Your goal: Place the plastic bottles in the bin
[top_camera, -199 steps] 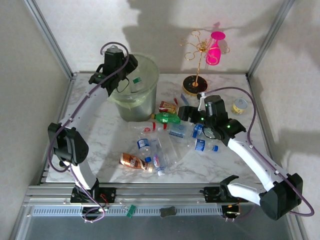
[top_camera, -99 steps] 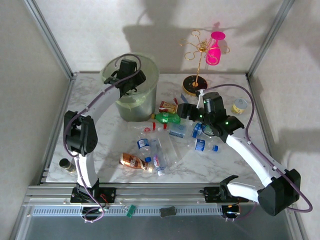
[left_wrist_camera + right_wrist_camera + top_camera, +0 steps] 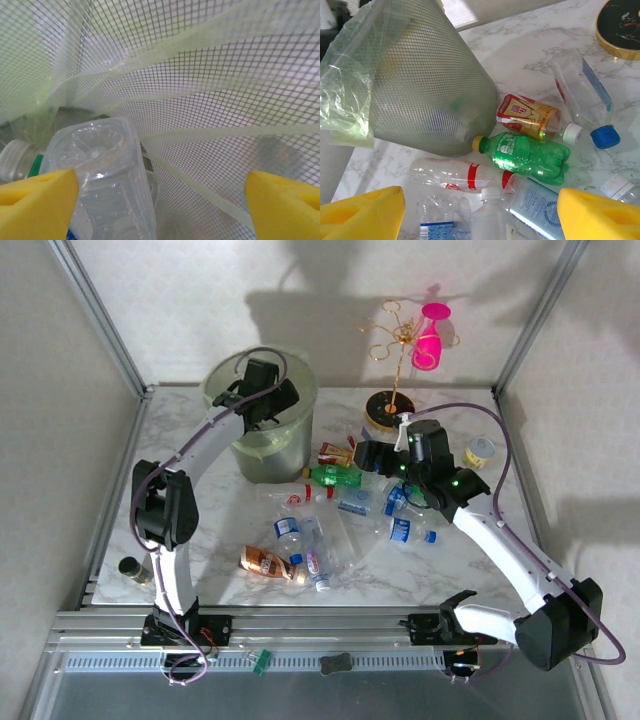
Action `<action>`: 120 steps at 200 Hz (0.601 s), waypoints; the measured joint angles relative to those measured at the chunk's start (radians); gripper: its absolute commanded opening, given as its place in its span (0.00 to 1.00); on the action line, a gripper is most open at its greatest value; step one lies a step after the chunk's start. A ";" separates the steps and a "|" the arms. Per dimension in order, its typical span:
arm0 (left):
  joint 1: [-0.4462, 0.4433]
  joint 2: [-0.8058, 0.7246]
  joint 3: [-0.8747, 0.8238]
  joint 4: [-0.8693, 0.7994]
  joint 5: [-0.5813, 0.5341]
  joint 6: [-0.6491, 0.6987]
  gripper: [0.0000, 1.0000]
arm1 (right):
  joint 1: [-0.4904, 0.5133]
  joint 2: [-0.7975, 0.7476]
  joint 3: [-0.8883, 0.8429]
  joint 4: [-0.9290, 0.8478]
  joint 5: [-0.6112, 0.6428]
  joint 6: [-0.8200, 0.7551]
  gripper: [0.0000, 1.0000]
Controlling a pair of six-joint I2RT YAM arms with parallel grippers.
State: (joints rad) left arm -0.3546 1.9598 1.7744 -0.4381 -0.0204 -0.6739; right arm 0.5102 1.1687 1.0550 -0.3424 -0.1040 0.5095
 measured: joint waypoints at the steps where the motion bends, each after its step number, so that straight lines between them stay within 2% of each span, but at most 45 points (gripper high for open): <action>1: 0.000 -0.003 0.000 -0.001 -0.001 0.000 0.86 | 0.000 0.000 0.000 0.000 0.000 0.000 0.80; 65: 0.000 -0.309 -0.141 0.047 -0.001 0.001 0.86 | 0.000 -0.034 0.013 -0.021 0.037 -0.011 0.80; 120: -0.009 -0.536 -0.200 0.117 -0.032 0.060 0.86 | 0.000 -0.032 0.011 -0.021 0.058 -0.031 0.79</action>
State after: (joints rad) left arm -0.3637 1.4239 1.5745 -0.3214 -0.0521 -0.6140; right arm 0.5102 1.1370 1.0657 -0.3637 -0.0460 0.4786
